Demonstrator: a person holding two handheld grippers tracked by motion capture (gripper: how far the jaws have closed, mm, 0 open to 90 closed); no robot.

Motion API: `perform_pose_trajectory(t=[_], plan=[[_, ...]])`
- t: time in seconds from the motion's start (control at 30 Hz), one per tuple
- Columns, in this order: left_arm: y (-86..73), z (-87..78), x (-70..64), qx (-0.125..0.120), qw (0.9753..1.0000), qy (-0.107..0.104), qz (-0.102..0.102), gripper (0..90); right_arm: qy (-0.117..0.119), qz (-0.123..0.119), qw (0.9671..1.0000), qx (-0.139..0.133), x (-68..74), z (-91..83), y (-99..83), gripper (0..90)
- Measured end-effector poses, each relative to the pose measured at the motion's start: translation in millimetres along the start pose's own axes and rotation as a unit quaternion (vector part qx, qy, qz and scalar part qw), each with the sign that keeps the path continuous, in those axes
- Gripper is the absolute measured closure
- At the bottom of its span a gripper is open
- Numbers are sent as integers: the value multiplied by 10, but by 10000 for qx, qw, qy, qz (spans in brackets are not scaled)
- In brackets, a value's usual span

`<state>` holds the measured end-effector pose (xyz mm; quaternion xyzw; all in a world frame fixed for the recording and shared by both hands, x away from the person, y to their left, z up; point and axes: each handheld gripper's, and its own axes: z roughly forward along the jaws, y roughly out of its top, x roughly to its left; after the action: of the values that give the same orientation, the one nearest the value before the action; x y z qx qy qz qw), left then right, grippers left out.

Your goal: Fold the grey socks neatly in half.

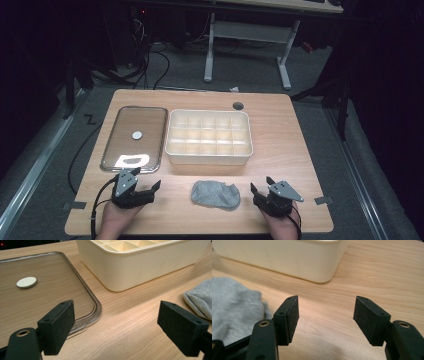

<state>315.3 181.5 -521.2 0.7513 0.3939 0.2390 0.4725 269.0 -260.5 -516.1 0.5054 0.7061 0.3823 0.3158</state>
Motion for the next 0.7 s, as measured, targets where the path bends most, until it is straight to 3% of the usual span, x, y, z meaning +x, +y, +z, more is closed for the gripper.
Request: perform_pose_trajectory(t=[0.1,0.27,0.3,0.37,0.5,0.6,0.7], plan=[[-4,-6,13,80,9999,-114,-57,184,-148,-148,9998,27,-11,8,-26,384],[-24,9,29,262,9995,-151,0,224,-162,44,9998,-88,-69,-49,-76,416],[-21,10,49,282,9992,-256,-125,253,-187,59,9998,-66,-85,-70,-79,418],[-26,2,48,271,9990,-299,-183,276,-181,104,9997,-87,-91,-85,-81,431],[-37,26,9,357,9984,-420,-133,291,-117,144,9998,-64,-82,-99,-90,443],[-4,64,-79,461,9969,-640,-50,310,104,171,9998,18,-53,-81,-88,460],[11,88,-149,471,9964,-704,11,337,256,163,9995,-4,-11,-92,-75,466]])
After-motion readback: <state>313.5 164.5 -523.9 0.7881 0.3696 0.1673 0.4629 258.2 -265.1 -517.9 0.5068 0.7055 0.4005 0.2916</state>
